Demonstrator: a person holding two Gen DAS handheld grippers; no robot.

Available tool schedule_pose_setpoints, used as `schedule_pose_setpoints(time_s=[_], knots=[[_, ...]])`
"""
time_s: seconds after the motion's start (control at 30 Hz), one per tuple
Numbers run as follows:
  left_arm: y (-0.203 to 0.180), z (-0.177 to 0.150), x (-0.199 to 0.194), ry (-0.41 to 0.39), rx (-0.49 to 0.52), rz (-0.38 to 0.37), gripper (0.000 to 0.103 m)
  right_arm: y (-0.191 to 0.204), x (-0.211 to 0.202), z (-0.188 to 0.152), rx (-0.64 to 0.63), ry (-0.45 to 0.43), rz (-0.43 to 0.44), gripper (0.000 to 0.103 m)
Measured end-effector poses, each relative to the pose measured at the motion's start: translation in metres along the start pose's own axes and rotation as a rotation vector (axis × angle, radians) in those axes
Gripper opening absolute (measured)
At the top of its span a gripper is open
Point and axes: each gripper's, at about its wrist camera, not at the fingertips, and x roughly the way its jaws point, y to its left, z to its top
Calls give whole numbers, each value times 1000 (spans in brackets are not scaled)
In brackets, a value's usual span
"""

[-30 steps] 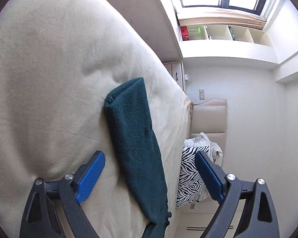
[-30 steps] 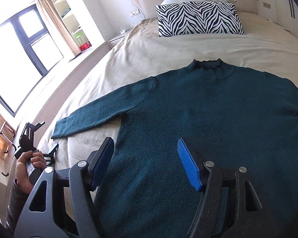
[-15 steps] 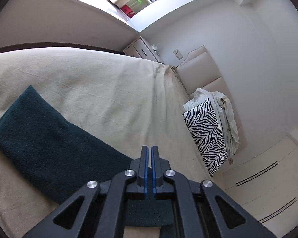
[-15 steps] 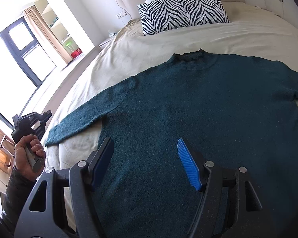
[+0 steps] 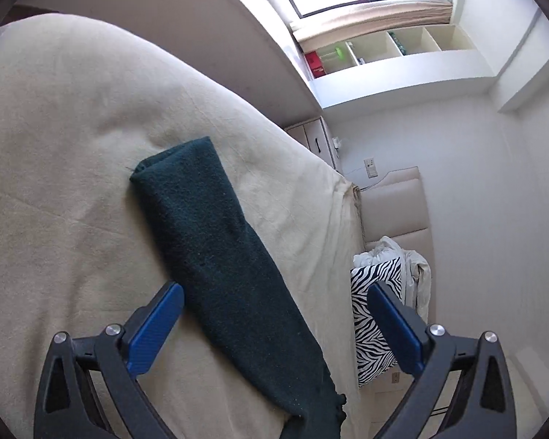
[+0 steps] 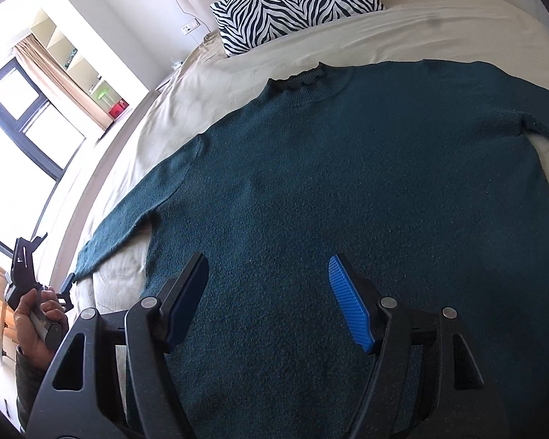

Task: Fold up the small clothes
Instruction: 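Carry the sleeve across the sweater body with the left gripper and release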

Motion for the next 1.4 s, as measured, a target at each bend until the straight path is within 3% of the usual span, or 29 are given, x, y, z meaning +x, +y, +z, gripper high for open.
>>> schedule_pose_setpoints(time_s=[0.07, 0.1, 0.23, 0.3, 0.33, 0.37, 0.4, 0.43, 0.53, 0.6, 0.7, 0.77, 0.83, 0.9, 0.97, 1.07, 1.17, 1.23, 1.33, 1.4], knots=[[29, 13, 0, -10, -137, -10, 87, 8, 4, -4, -14, 11, 2, 67], [34, 16, 3, -16, -157, -10, 85, 13, 5, -5, -24, 15, 3, 67], [27, 27, 25, -47, -136, -13, 85, 21, 2, -8, -44, 18, -8, 67], [25, 32, 41, -38, -124, -9, 73, 20, -1, -8, -40, 13, -11, 67], [23, 35, 49, -20, -109, -3, 50, 20, -3, -7, -41, 10, -15, 67], [24, 38, 57, 11, -111, -1, 20, 19, -4, -7, -41, 8, -16, 67], [24, 38, 64, 41, -119, 7, 9, 18, -5, -7, -42, 5, -17, 67], [21, 36, 66, 54, -105, 15, 7, 16, -5, -7, -42, 3, -19, 67], [-29, 15, 70, 77, 127, 17, 7, 7, -2, -7, -17, 13, -13, 67], [-78, -24, 79, 151, 333, -14, 7, 0, -1, -4, 16, 18, 8, 67], [-150, -120, 88, 261, 729, -56, 7, -11, 0, 4, 60, 7, 39, 67], [-179, -202, 98, 322, 1017, -59, 9, -17, 1, 13, 90, 5, 78, 67], [-181, -273, 103, 314, 1273, -23, 9, -25, 8, 23, 129, 27, 129, 67], [-160, -326, 108, 307, 1454, 42, 10, -33, 18, 34, 182, 58, 192, 67], [-131, -349, 113, 354, 1507, 74, 16, -38, 34, 43, 235, 103, 258, 67], [-100, -354, 114, 391, 1503, 114, 18, -34, 62, 55, 278, 156, 336, 67], [-96, -350, 106, 379, 1478, 106, 27, -18, 101, 64, 309, 232, 416, 68], [-92, -348, 108, 389, 1461, 109, 31, -8, 127, 66, 339, 291, 409, 68], [-92, -345, 108, 382, 1443, 115, 39, 8, 151, 68, 367, 336, 456, 68], [-91, -342, 111, 390, 1427, 120, 43, 23, 158, 71, 335, 346, 472, 63]])
